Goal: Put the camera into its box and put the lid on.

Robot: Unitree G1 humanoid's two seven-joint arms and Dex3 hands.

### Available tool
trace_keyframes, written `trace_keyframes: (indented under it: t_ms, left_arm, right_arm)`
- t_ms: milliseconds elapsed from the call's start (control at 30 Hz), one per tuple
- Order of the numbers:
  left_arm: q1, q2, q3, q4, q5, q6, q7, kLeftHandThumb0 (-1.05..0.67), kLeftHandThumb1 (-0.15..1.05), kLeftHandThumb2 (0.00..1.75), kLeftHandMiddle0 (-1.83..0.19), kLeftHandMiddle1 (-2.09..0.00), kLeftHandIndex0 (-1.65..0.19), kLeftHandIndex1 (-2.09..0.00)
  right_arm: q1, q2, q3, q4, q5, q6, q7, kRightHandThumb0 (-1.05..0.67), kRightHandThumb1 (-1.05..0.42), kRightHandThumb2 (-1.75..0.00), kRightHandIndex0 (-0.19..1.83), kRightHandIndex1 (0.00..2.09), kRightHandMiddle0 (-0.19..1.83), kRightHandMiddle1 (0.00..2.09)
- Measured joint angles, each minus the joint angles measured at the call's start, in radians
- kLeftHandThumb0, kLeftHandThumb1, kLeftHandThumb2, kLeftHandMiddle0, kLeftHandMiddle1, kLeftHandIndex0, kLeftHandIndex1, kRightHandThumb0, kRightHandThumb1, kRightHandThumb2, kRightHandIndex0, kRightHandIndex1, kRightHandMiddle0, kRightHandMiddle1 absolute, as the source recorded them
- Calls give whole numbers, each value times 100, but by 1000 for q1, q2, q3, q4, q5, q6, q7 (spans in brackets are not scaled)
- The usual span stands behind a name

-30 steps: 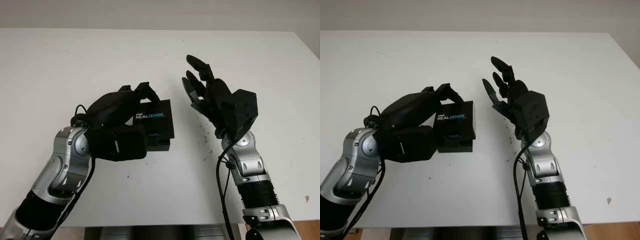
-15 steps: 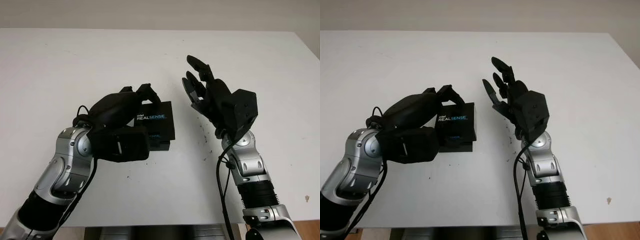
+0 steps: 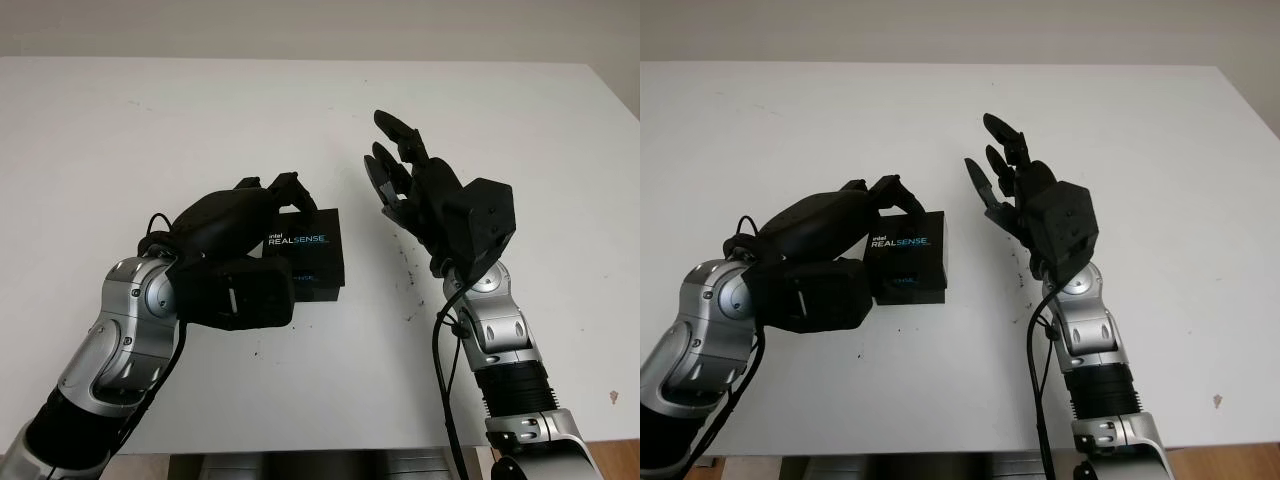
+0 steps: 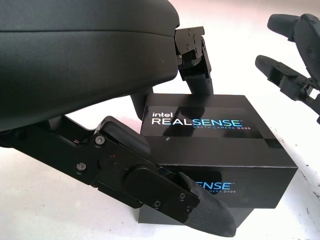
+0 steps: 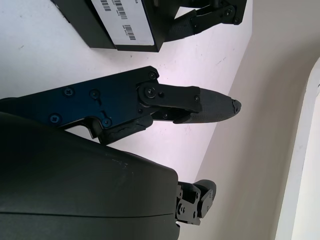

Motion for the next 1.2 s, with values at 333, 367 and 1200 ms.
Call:
trace_keyframes:
  t_ms: [333,367,1200]
  left_arm:
    - [5,-3,1,-3,19,12,-1,-27,105,15,-9,-206,1,-178]
    - [5,-4,1,-3,21,12,0,-27,105,15,-9,-202,1,-175]
    - [7,2,27,32,31,-36,48,-24,105,12,-26,-209,-7,-173]
  right_arm:
    - [0,0,0,0,1,-1,1,-63,-105,-47,12,5,-16,54]
    - [0,0,0,0,2,-2,2,-63,-105,-47,12,5,-16,54]
    - [0,0,0,0,1,6,8,-65,-105,-46,12,5,-17,56]
